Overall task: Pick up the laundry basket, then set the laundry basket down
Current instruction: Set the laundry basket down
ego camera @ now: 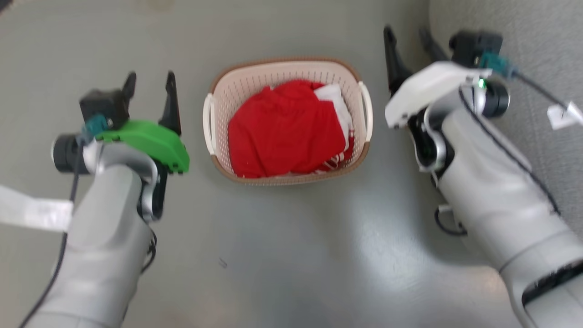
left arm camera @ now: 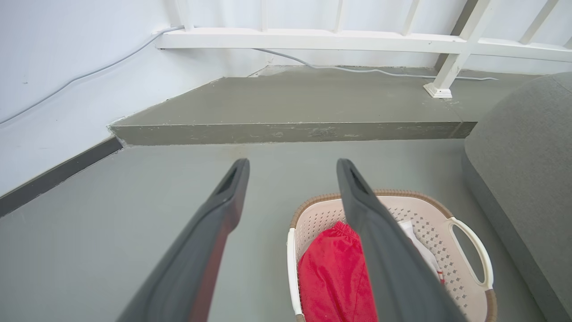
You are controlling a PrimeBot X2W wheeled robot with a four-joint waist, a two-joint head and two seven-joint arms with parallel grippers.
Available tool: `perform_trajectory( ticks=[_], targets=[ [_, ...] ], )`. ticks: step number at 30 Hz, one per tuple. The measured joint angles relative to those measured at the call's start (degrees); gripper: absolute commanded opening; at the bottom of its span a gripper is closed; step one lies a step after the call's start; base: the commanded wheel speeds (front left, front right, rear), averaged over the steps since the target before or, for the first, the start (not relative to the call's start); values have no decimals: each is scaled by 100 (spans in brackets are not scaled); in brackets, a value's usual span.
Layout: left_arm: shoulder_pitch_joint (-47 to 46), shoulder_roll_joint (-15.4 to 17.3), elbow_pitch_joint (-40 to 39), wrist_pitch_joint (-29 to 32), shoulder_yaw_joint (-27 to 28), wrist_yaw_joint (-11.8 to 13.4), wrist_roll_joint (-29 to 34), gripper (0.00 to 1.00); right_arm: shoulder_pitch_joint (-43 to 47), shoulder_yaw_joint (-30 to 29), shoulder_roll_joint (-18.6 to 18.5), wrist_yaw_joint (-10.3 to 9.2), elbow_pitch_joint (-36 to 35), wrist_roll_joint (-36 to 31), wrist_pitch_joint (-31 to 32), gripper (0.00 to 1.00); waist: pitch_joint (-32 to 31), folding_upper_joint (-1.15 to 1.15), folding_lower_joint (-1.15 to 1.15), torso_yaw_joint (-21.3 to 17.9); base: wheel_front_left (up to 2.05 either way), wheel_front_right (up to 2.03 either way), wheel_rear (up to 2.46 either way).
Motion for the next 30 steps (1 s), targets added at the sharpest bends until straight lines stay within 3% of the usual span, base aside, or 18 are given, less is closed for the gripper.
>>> perform_trajectory(
  ticks=[30],
  targets=[
    [2724, 7, -1771, 1, 872, 194, 856, 100, 2952, -1034, 154, 0, -1872, -1261, 0, 100, -1621, 0, 0, -15, 0, 0, 0]
  ],
)
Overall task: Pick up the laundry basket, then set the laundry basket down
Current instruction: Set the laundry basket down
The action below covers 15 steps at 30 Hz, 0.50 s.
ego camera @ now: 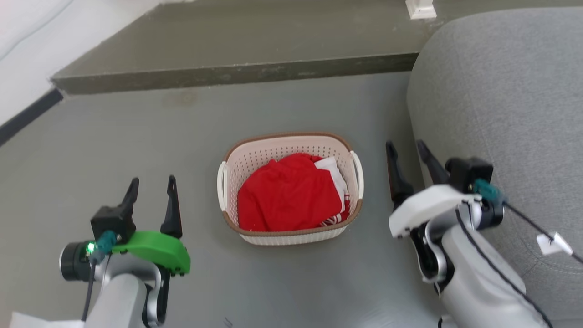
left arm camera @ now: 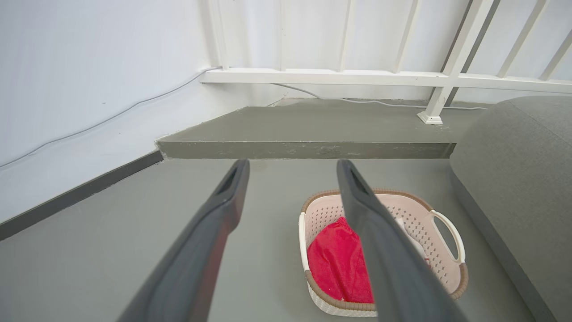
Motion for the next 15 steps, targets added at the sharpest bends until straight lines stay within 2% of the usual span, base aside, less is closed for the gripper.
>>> perform_trajectory(
  ticks=[7, 15],
  targets=[
    [458, -3, -246, 0, 60, 1, 255, 100, 676, -156, 46, 0, -297, -167, 1, 100, -268, 0, 0, -34, 0, 0, 0],
    [806, -2, -425, 0, 211, 11, 324, 100, 1037, -345, 69, 0, -620, -313, 0, 100, -447, 0, 0, -27, 0, 0, 0]
  ],
)
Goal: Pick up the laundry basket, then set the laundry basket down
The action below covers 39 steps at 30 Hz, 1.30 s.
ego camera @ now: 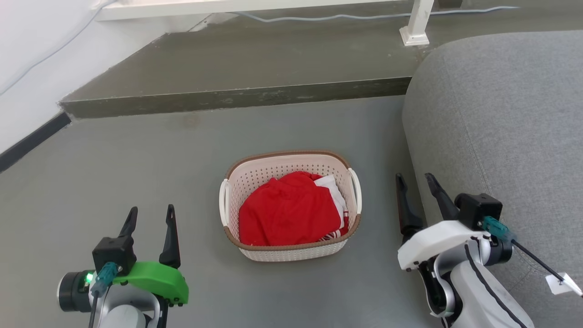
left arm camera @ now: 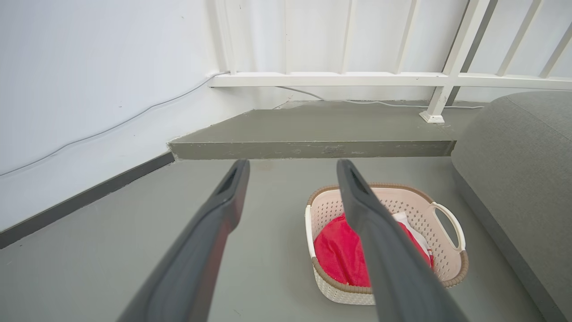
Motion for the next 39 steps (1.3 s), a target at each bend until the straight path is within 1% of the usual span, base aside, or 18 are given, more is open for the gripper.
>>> perform_trajectory(
  ticks=[14, 39],
  targets=[
    [292, -9, -315, 0, 180, 41, 175, 100, 455, -289, 24, 0, -436, -245, 0, 100, -67, 0, 0, -47, 0, 0, 0],
    [398, -89, -560, 0, 281, 8, 291, 100, 662, -277, 54, 0, -751, -321, 0, 100, -6, 0, 0, -47, 0, 0, 0]
  ],
)
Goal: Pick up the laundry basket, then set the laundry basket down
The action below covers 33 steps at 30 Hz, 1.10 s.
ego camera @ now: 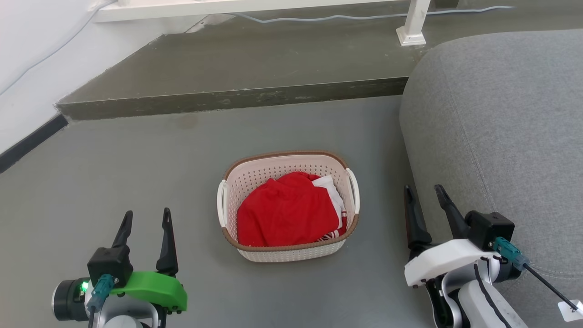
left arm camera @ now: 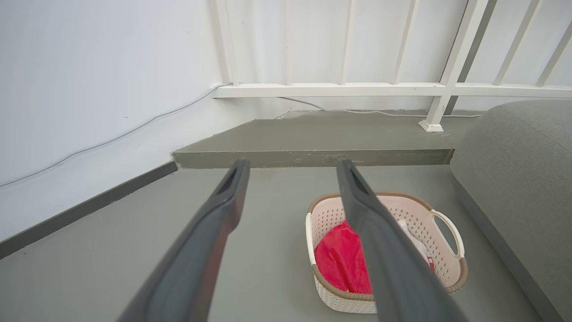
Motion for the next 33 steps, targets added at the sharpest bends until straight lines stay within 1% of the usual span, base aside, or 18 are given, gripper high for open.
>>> perform_trajectory(
  ticks=[12, 13, 18, 23, 29, 33],
  targets=[
    [8, -46, -20, 0, 82, -1, 83, 100, 108, -2, 4, 0, -62, 33, 0, 100, -10, 0, 0, 21, 0, 0, 0],
    [8, -46, -26, 0, 92, -1, 94, 0, 109, -3, 4, 0, -67, 34, 0, 0, -9, 0, 0, 22, 0, 0, 0],
    [68, -130, 220, 27, 52, 0, 85, 0, 254, 12, 23, 5, 169, 36, 4, 0, -9, 0, 0, 24, 0, 0, 0],
    [114, -137, 249, 47, 79, -18, -76, 0, 360, 14, 27, 37, 127, 191, 4, 0, -17, 0, 0, 21, 0, 0, 0],
    [114, -145, 252, 155, 145, -99, -448, 0, 437, 3, 29, 113, 12, 565, 4, 0, -49, 0, 0, 12, 0, 0, 0],
    [113, -151, 256, 266, 240, -157, -876, 0, 454, -93, 31, 163, -37, 985, 48, 0, -66, 0, 0, 8, 0, 0, 0]
  ],
)
